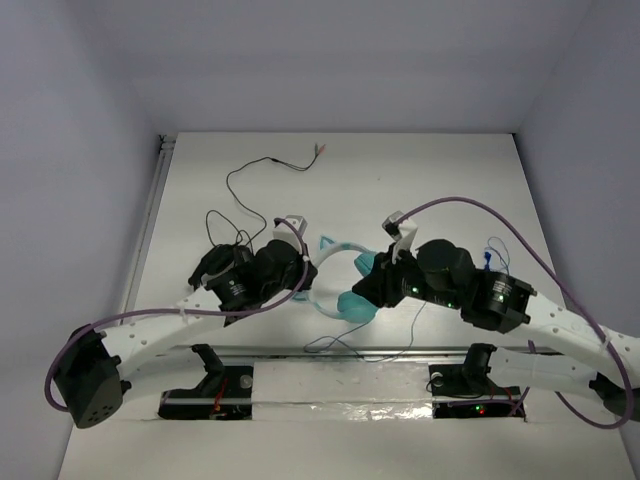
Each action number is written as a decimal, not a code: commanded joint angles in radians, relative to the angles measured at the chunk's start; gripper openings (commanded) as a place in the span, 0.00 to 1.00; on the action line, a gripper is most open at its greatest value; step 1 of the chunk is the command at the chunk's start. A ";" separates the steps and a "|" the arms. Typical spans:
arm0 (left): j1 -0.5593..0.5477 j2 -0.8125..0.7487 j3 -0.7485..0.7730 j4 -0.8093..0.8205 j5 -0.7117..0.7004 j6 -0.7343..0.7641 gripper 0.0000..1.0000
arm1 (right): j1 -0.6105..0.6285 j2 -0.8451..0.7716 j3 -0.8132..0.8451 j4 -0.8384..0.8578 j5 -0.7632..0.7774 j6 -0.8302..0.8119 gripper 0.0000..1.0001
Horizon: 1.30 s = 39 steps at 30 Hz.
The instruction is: Wrap the headphones
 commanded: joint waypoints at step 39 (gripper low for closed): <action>0.252 0.163 1.385 -0.530 0.154 0.027 0.00 | -0.081 0.019 -0.494 0.825 0.142 0.017 0.89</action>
